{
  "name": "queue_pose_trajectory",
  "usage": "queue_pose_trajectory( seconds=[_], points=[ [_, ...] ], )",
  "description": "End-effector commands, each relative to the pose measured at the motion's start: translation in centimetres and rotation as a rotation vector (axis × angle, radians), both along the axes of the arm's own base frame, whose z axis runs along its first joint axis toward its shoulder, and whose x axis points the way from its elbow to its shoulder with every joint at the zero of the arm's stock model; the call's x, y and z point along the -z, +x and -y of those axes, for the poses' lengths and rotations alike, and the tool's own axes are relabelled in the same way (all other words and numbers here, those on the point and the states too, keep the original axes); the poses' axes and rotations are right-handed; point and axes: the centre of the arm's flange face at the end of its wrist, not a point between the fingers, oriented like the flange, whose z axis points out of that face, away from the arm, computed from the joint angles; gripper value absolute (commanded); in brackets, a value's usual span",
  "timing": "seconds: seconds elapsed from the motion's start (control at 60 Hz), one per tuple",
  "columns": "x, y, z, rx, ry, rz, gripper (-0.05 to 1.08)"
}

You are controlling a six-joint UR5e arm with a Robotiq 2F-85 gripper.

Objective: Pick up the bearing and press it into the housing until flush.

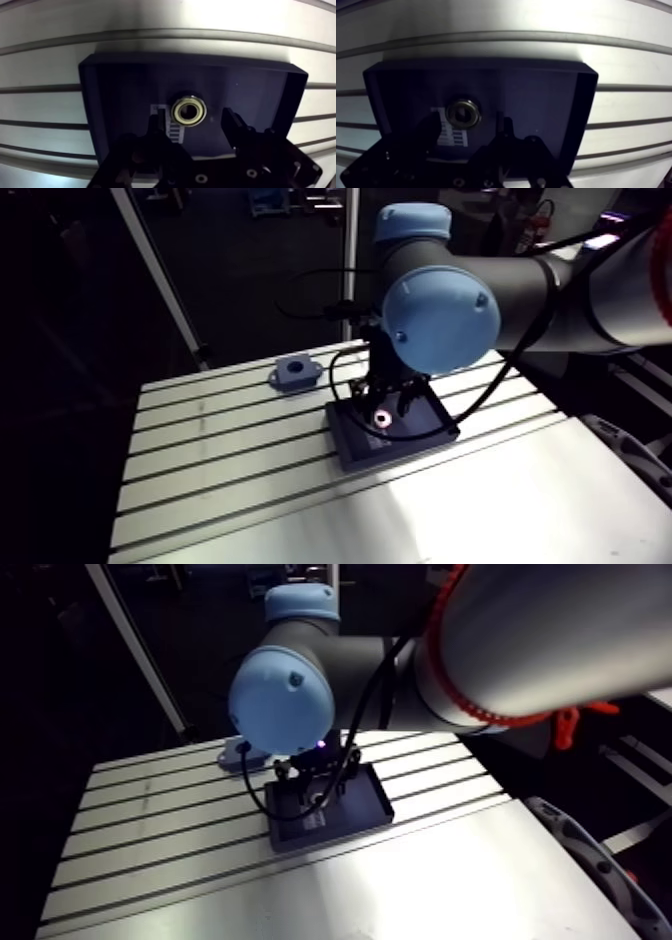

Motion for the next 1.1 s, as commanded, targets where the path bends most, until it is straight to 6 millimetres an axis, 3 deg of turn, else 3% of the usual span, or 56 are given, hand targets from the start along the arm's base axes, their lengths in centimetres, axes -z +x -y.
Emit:
queue_pose_trajectory(
  seconds=[0.017,1.1],
  points=[
    [0.11,0.02,0.04,0.000,0.000,0.001,0.34],
    [0.78,-0.45,0.21,0.002,-0.002,0.008,0.45]
  ],
)
